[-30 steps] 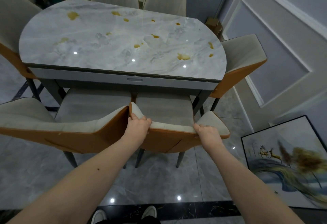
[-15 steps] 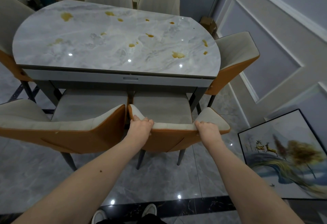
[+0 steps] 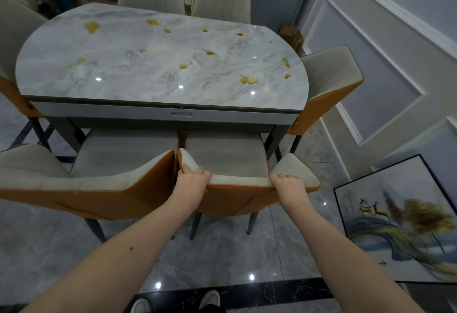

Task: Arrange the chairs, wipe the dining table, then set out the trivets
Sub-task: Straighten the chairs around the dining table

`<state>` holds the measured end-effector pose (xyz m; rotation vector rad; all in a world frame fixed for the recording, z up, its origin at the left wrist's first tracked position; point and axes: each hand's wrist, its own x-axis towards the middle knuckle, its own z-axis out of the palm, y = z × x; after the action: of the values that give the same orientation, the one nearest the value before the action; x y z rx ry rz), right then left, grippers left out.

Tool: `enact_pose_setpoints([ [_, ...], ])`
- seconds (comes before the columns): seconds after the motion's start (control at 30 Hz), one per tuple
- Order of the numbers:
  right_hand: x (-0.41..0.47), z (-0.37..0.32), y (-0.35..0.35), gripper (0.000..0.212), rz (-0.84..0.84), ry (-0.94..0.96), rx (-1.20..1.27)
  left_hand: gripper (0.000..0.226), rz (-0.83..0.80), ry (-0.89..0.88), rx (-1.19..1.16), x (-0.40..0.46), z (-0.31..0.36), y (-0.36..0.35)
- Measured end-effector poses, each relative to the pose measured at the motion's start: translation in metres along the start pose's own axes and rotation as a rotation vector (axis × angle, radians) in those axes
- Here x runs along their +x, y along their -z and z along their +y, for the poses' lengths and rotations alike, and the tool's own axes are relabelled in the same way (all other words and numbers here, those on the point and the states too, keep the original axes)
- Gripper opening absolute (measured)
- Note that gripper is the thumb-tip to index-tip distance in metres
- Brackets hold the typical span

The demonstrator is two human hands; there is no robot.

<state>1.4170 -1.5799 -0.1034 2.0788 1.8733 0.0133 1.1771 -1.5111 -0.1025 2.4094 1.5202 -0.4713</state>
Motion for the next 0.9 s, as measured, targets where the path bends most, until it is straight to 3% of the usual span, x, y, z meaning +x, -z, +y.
enact_pose_setpoints([
  [0.9, -0.006, 0.003, 0.009, 0.032, -0.016, -0.004, -0.003, 0.050, 0.013, 0.022, 0.015, -0.002, 0.010, -0.001],
])
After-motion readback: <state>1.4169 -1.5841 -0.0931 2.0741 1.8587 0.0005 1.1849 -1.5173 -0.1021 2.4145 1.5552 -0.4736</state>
